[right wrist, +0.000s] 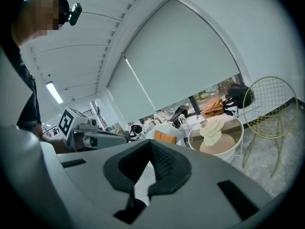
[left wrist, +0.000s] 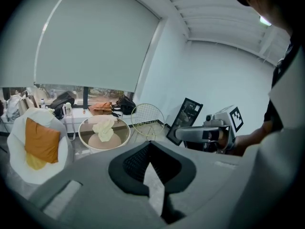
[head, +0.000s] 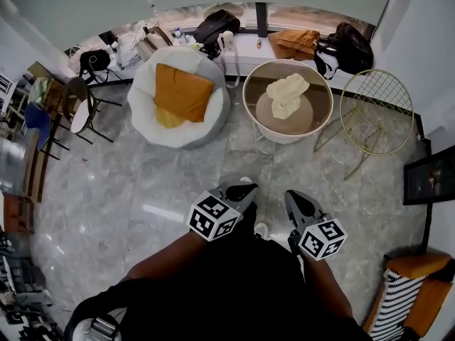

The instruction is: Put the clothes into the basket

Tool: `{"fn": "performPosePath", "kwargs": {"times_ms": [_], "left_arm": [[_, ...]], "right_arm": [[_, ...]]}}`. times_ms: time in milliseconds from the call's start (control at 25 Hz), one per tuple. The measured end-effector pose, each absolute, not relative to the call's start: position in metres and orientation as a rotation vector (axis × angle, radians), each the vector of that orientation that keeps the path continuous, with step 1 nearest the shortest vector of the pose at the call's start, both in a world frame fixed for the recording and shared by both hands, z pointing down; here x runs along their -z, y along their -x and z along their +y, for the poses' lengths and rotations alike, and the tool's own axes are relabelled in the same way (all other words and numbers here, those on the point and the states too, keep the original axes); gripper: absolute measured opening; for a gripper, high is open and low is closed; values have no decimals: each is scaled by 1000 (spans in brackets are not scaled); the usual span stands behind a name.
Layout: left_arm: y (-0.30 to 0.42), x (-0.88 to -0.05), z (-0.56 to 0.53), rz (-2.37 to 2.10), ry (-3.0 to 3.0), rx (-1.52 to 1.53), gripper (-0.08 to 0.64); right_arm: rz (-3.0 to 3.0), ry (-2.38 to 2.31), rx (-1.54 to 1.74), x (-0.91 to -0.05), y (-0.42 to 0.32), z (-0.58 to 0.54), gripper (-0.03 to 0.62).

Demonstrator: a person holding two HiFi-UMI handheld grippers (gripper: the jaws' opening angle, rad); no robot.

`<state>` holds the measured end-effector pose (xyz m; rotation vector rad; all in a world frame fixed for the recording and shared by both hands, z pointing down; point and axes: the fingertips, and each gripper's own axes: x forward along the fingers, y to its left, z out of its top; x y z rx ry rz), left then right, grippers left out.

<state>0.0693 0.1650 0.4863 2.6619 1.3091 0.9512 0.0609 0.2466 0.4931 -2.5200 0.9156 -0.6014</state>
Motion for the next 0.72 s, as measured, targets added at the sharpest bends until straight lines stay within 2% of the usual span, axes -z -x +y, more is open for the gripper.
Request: {"fn": "performPosePath", "kwargs": {"times_ms": [320,720], "left_arm": [[-113,-486,179,1383,-2634,-932,0],[-219,-479,158,1354,-2630,-872,0]], "right_arm": [[855,2537,651,-505,-93,253,14],[862,2572,702,-495,-192,234,14]]}}
